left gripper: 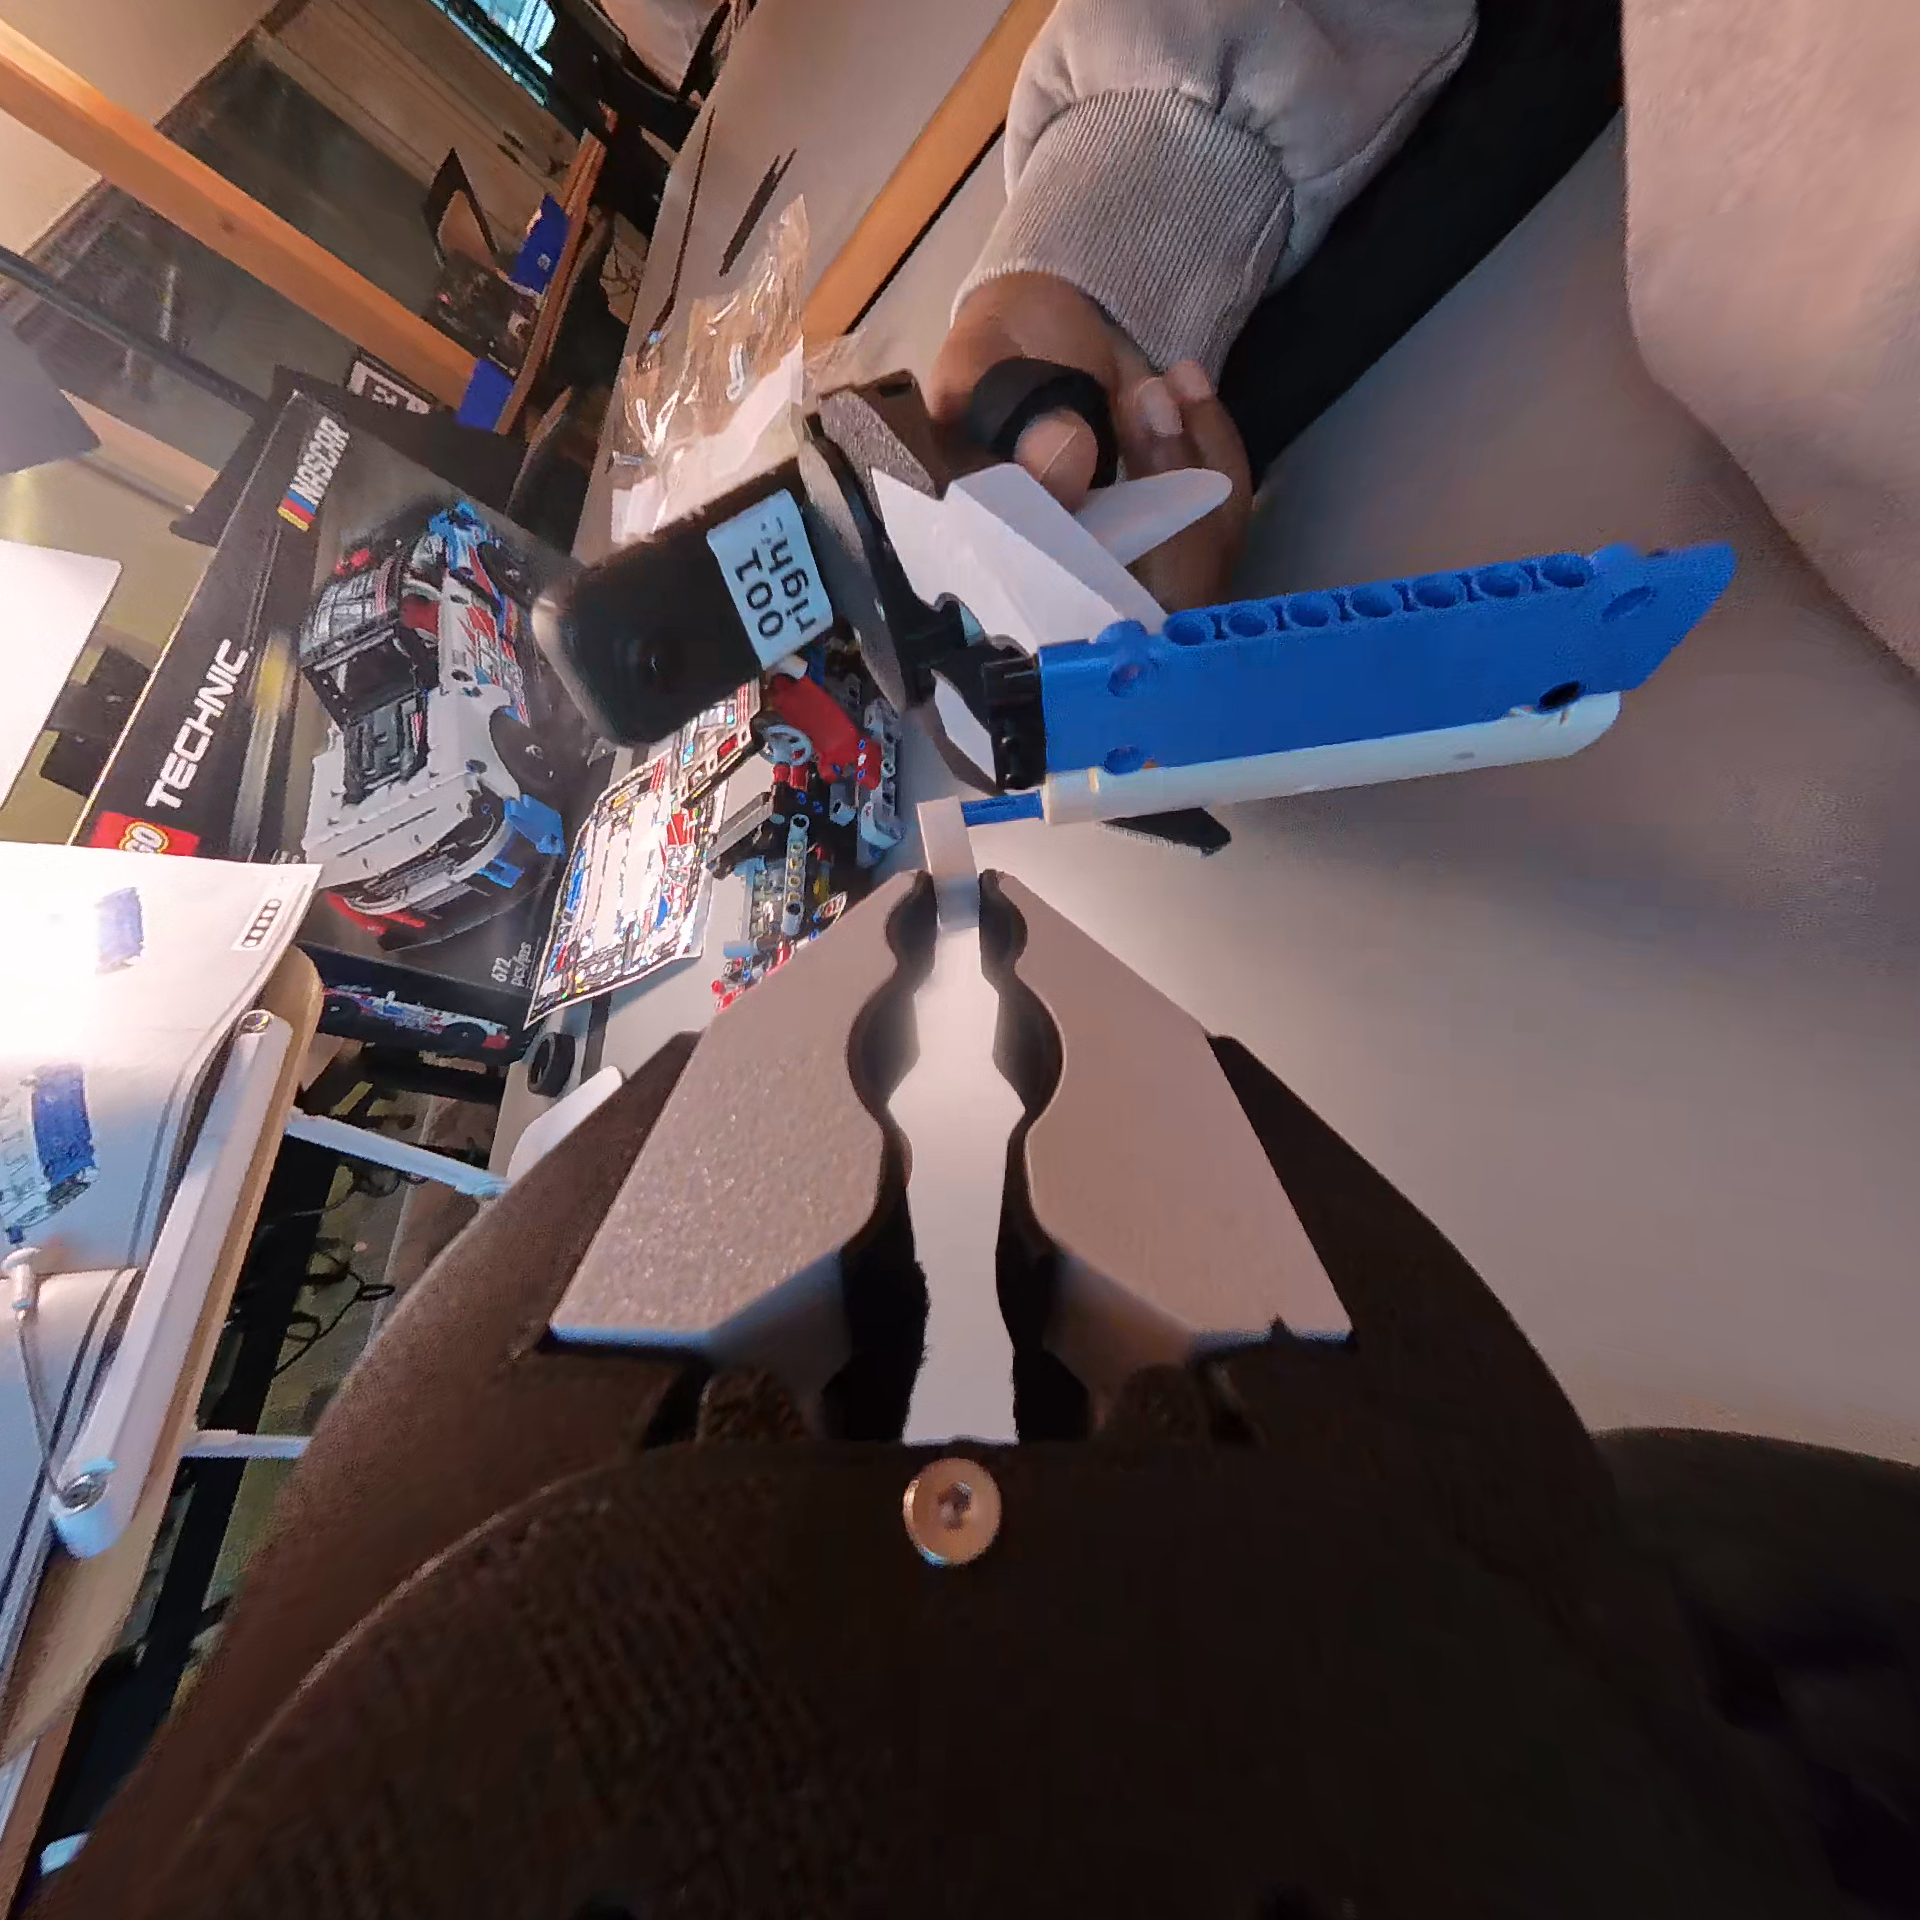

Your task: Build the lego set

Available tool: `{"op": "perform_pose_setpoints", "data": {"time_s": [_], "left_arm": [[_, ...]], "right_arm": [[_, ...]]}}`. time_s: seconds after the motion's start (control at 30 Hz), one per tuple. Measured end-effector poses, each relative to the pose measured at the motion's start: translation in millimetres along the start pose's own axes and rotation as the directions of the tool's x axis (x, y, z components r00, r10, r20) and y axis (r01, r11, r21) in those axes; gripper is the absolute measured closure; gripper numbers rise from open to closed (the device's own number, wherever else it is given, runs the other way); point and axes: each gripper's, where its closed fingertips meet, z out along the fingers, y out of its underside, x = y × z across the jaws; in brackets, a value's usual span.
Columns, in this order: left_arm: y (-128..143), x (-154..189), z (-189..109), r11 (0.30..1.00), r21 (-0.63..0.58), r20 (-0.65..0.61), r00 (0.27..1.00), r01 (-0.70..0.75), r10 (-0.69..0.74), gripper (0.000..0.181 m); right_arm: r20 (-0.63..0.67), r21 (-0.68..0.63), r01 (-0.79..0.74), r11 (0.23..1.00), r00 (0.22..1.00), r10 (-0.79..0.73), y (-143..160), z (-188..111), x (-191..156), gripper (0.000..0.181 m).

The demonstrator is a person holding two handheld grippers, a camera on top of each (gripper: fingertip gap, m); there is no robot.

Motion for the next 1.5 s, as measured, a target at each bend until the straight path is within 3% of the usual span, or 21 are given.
{"op": "perform_pose_setpoints", "data": {"time_s": [0.03,0.2,0.3,0.43,0.77,1.0,1.2,1.3,1.5], "left_arm": [[-3.2,1.6,-0.2,0.999,0.022,-0.015,1.0,0.023,-0.022,0.175],[-10.0,10.9,-3.7,0.994,0.076,-0.094,0.993,0.082,-0.075,0.175],[-12.7,18.9,-5.2,0.992,0.072,-0.154,0.984,0.1,-0.088,0.175],[-17.1,26.5,-7.8,0.994,0.068,-0.202,0.977,0.083,-0.068,0.175],[-13.8,16.7,-10.4,0.951,0.118,-0.18,0.948,0.284,-0.261,0.175],[-14.1,13.8,-11.4,0.994,0.068,-0.121,0.99,0.081,-0.072,0.175],[-5.0,19.0,-10.7,0.999,-0.029,-0.118,0.993,-0.024,0.02,0.174],[-2.5,18.9,-10.9,0.996,-0.078,-0.116,0.993,-0.035,0.026,0.174],[-12.1,18.0,-15.7,0.999,-0.037,-0.094,0.995,0.033,-0.036,0.174]], "right_arm": [[0.038,-0.001,-0.012,1.0,0.999,0.012,1.4,1.0,-3.9,0.156],[0.085,-0.06,-0.002,0.998,0.996,0.007,10.3,6.7,-9.3,0.157],[0.011,-0.089,0.043,0.995,0.999,-0.042,14.7,10.6,-0.5,0.173],[-0.057,-0.174,0.133,0.976,0.988,-0.145,25.3,17.1,-0.4,0.172],[0.006,-0.072,0.094,0.993,0.996,-0.094,12.0,9.0,-3.2,0.172],[0.098,-0.099,0.006,0.995,0.995,0.004,11.9,9.9,-8.4,0.173],[-0.088,-0.194,0.05,0.98,0.994,-0.068,16.4,10.5,9.2,0.173],[-0.241,-0.275,0.109,0.955,0.954,-0.178,15.6,8.0,19.1,0.174],[-0.347,-0.35,0.213,0.912,0.875,-0.337,14.0,8.2,18.1,0.175]]}}
